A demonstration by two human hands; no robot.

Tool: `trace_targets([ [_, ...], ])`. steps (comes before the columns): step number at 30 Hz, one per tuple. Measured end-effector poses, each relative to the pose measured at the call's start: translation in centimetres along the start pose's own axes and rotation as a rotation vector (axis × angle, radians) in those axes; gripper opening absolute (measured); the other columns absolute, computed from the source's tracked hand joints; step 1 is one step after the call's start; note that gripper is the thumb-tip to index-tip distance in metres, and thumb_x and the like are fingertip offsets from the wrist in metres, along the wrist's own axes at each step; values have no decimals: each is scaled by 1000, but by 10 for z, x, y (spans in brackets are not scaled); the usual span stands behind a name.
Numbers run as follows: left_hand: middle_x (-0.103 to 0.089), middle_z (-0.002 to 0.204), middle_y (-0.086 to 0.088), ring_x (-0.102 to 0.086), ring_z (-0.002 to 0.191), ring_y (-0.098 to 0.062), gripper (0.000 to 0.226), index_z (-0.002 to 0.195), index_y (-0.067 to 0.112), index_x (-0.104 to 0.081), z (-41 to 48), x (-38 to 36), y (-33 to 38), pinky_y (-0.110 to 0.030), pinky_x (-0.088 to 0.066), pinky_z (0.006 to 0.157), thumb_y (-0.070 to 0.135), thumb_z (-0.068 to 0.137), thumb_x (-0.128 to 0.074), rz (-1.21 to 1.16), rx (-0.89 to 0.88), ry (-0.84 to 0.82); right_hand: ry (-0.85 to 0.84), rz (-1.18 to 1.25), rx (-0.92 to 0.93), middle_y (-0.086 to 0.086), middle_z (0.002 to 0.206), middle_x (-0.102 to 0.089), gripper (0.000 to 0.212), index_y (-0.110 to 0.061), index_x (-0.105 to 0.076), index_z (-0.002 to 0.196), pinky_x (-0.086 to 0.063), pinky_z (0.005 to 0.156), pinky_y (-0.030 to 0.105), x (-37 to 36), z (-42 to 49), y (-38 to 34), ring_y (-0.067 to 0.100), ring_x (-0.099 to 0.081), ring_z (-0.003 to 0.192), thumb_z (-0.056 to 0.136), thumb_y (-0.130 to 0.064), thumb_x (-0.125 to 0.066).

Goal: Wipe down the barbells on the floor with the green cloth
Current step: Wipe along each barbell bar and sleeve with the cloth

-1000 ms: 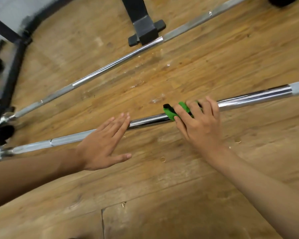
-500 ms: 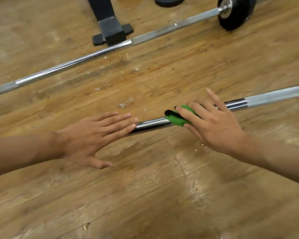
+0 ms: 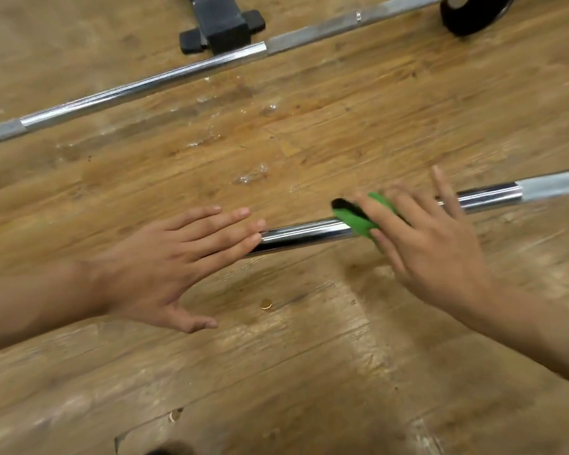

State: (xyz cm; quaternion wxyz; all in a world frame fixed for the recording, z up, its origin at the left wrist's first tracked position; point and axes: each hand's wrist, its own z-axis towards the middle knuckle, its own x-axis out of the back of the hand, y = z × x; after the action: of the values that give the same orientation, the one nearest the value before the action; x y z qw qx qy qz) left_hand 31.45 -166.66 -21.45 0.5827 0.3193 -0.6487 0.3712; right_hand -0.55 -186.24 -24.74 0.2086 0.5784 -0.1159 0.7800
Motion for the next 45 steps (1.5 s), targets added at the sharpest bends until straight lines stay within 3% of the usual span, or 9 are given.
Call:
trace_targets([
  [6,-12,175,-13,-12,161,-34,105,166,3,-14,-5,-1,3,-50,-14,128,78,95,-35,-50,10,-27,15,68,-419,11,119,-67,40,-20,-65,134,-18,122,65,8,4,-24,37,-54,126,104,-29,-40],
  [12,-14,174,-13,-15,161,-35,102,166,3,-14,-7,-2,7,-54,-18,126,76,97,-33,-78,19,-34,57,114,24,9,132,-65,42,-21,-57,147,-20,124,62,1,3,-50,36,-55,133,107,-27,-48],
  [16,-16,174,-14,-16,160,-35,102,165,2,-17,-7,-5,8,-52,-16,127,75,97,-36,-95,7,-18,27,43,-150,8,108,-69,37,-15,-67,128,-21,123,62,8,-4,8,35,-63,109,107,-32,-41],
  [19,-16,174,-15,-15,160,-36,99,165,1,-17,-7,-4,6,-53,-17,127,73,98,-34,-85,10,-21,44,105,-250,11,106,-70,41,-13,-67,130,-23,123,61,5,16,-39,36,-61,107,105,-31,-40],
  [24,-14,174,-14,-13,161,-35,97,166,2,-13,-7,-3,6,-52,-17,127,71,100,-33,-69,13,-31,84,134,74,13,121,-67,43,-14,-56,147,-22,124,61,-2,18,-70,33,-62,118,108,-28,-47],
  [29,-14,174,-14,-15,161,-35,93,165,2,-15,-6,-4,3,-51,-16,128,66,101,-35,-88,-5,-26,64,82,-228,13,109,-67,36,-11,-70,121,-30,119,56,5,5,10,38,-59,102,103,-27,-45],
  [32,-15,174,-14,-15,161,-35,93,165,1,-15,-5,-4,0,-51,-16,128,65,101,-36,-95,8,-29,70,125,-324,17,104,-65,36,-8,-68,121,-37,92,48,3,19,-26,38,-54,96,102,-27,-44],
  [38,-12,175,-13,-13,161,-35,91,166,4,-12,-3,-1,-4,-54,-19,126,64,102,-36,-119,16,-56,85,145,-7,9,115,-64,38,-19,-62,138,-27,123,47,-6,28,-61,31,-59,105,109,-33,-43],
  [45,-13,174,-15,-14,161,-36,91,166,2,-12,-1,-1,-9,-55,-19,126,65,103,-34,-105,16,-54,48,118,-376,11,98,-65,38,-11,-69,112,-35,106,48,4,25,-21,36,-55,98,104,-31,-37],
])
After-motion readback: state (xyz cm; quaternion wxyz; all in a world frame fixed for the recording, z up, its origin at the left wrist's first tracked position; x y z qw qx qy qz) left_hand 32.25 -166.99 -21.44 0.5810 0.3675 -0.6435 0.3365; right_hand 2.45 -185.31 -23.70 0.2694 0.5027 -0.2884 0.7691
